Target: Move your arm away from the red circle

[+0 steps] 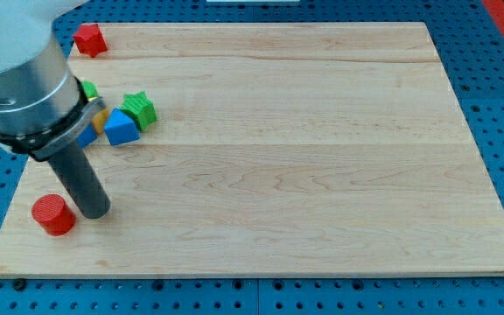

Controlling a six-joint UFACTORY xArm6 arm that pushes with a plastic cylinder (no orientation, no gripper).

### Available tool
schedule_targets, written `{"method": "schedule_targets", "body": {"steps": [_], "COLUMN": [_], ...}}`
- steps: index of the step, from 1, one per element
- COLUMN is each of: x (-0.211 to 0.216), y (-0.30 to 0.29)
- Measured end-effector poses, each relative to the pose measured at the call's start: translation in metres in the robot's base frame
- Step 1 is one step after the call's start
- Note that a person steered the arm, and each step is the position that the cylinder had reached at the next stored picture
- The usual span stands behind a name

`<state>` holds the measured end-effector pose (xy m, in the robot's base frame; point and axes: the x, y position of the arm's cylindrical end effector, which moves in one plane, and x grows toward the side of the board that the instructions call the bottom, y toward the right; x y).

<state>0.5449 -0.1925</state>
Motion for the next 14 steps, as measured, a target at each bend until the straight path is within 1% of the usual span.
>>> {"method": "schedule_targets", "body": {"steps": [2, 3, 4, 5, 6, 7, 8, 9, 11, 13, 14], "x": [0.001, -0.024, -0.067, -0.119, -0.198, -0.262, -0.316, -0.353, -0.354, -0.352, -0.346], "y": [-0.015, 0.036, 0.118, 0.199, 0.213, 0.183, 0.125, 0.072, 0.012, -0.112, -0.112]}}
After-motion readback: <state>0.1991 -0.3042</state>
